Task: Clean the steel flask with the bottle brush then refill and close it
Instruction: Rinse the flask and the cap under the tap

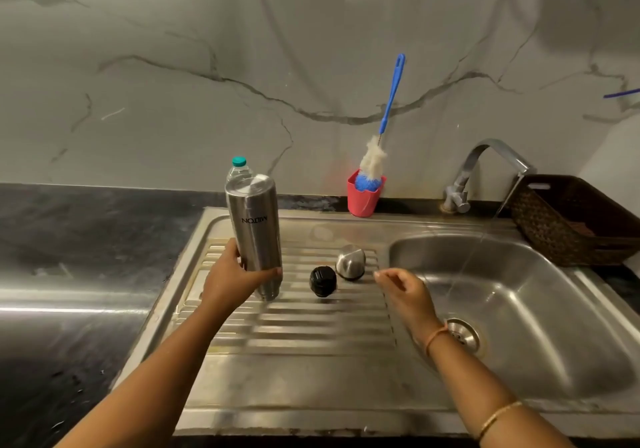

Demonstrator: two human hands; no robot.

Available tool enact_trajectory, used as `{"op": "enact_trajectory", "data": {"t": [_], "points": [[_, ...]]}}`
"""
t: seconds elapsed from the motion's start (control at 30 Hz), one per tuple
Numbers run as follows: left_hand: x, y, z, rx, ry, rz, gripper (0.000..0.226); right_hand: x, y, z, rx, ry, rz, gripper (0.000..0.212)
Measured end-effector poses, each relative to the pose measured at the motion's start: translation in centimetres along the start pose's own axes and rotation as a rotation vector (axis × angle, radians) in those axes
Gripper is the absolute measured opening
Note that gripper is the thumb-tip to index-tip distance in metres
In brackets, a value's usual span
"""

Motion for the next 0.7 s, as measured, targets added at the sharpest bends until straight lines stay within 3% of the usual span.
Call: {"op": "enact_trajectory", "data": {"t": [0.23,0.37,0.7], "points": [[4.1,-3.2,-0.3,-0.053,0.026,-0.007,0.072,0.0,5.7,5.1,-0.091,-0.122,0.27,0.022],[5.6,-4.5,0.3,-0.074,0.007,-0.009,0.065,0.2,7.8,6.1,-0.085,-0.147,0.333,0.025],[7.7,-6.0,-0.6,-0.156,0.059,-0.078,0.075,0.7,8.3,7.6,-0.049,-0.215,0.4,0.032]]}}
Point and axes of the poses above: each hand's wrist, its own x-axis towards the middle knuckle, its own y-axis out of the back of the hand, z = x × y, the point moved 7 cm from there along x, towards the middle knuckle, and after that the axes turned 4 degrees about -y, right-handed, at the moved point
